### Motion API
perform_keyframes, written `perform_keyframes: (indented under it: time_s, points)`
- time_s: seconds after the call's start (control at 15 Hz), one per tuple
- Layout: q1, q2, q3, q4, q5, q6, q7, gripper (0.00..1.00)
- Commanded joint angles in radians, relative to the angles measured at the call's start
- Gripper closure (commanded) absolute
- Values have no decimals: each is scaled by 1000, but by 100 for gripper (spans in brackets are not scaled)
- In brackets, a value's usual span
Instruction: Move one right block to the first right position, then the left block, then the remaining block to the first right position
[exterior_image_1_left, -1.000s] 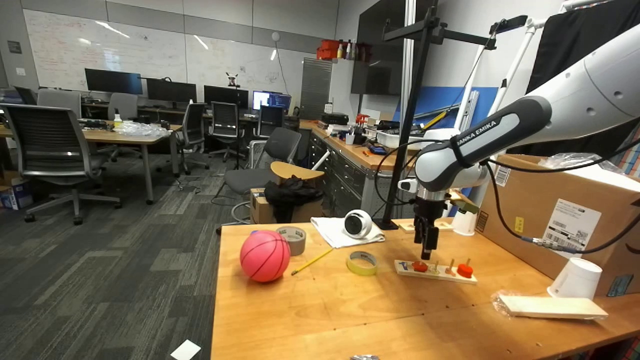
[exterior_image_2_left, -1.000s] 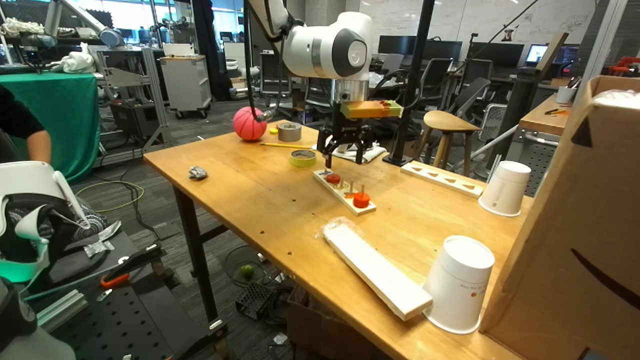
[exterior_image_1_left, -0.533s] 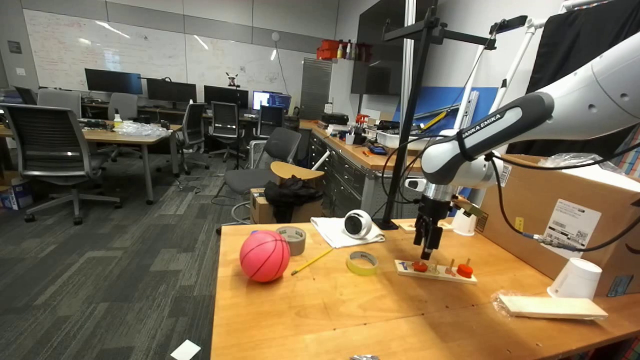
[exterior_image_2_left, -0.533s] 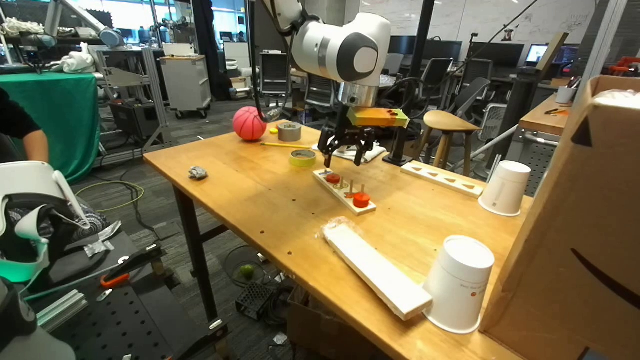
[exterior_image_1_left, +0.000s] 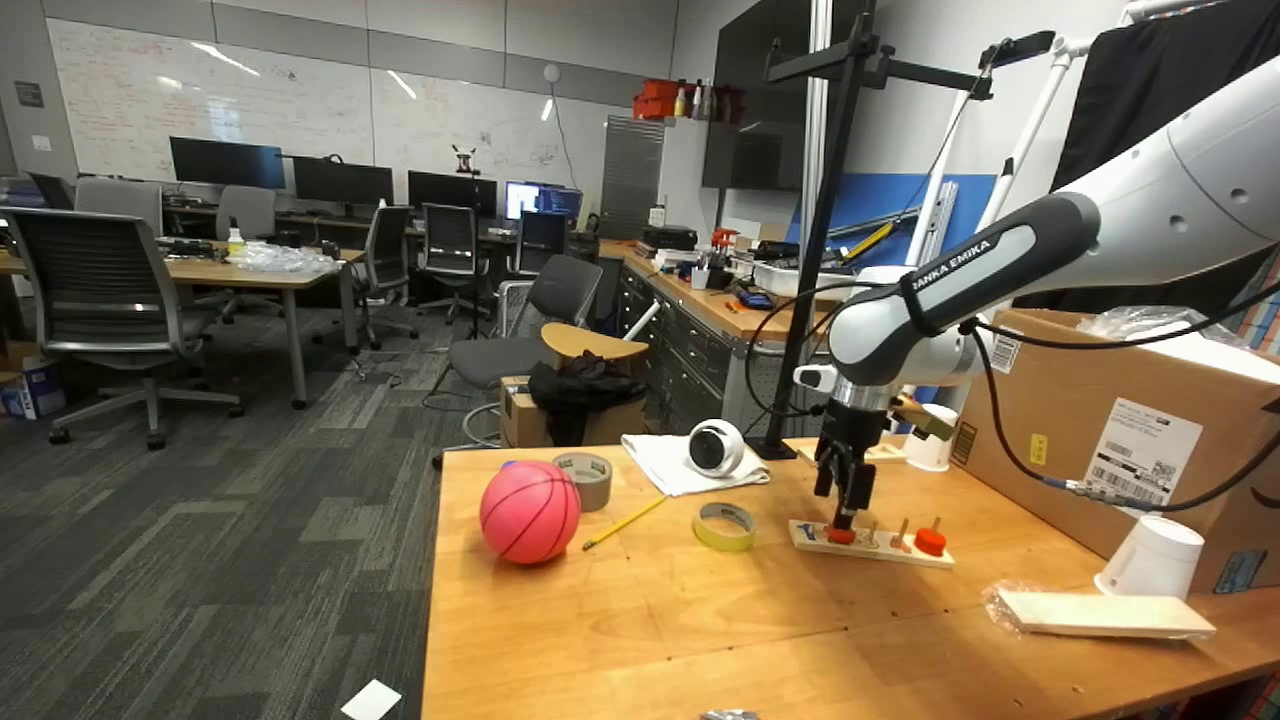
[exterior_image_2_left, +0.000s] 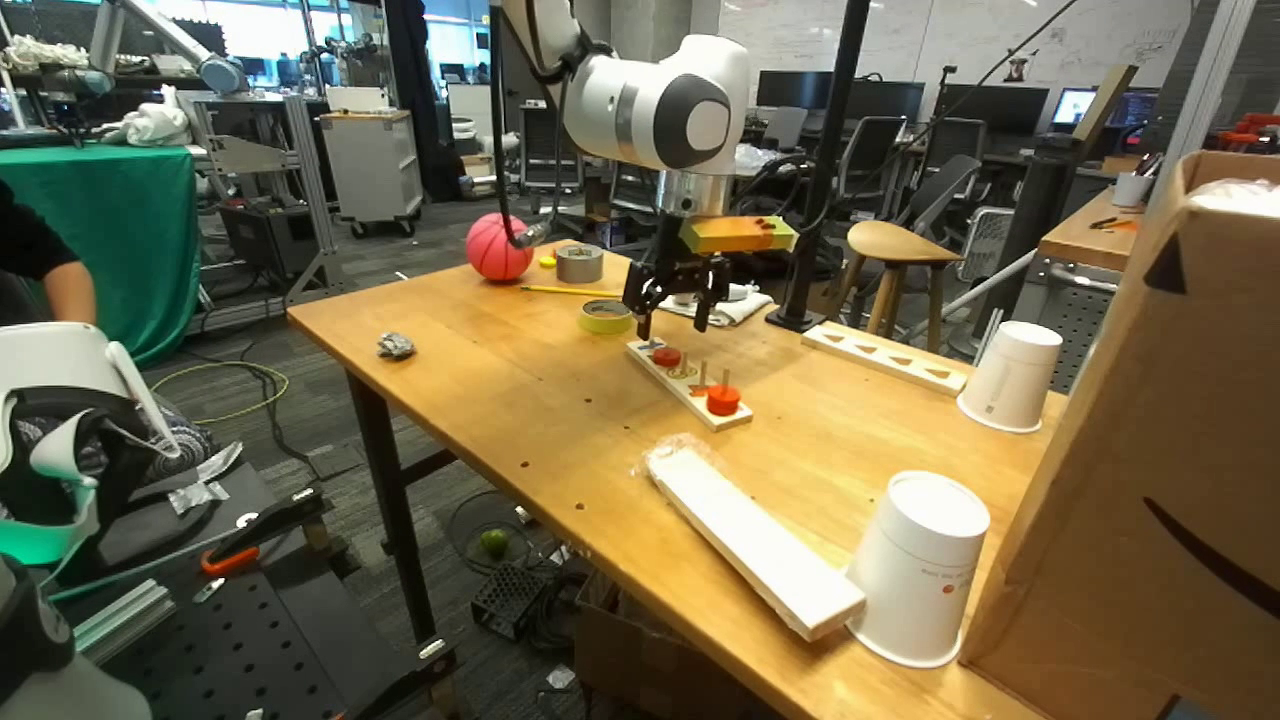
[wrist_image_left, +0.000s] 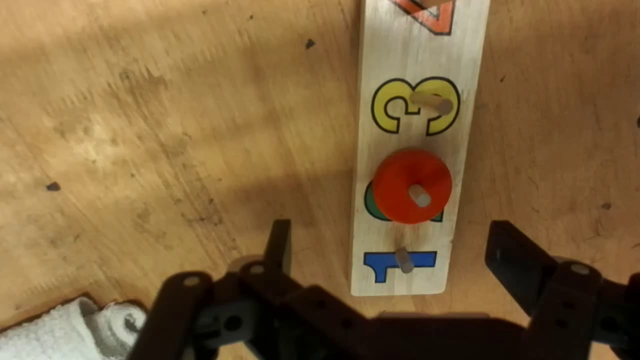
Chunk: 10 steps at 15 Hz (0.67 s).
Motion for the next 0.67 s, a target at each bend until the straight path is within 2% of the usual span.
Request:
perform_keyframes:
  time_s: [0.0,0.27,0.6]
  points:
    - [53,-56,-39,-95,-90,90,60,0]
    - [55,-74,-57,-156,-144,138,118,0]
    - [32,-96,-54,-197,-131,178,116,0]
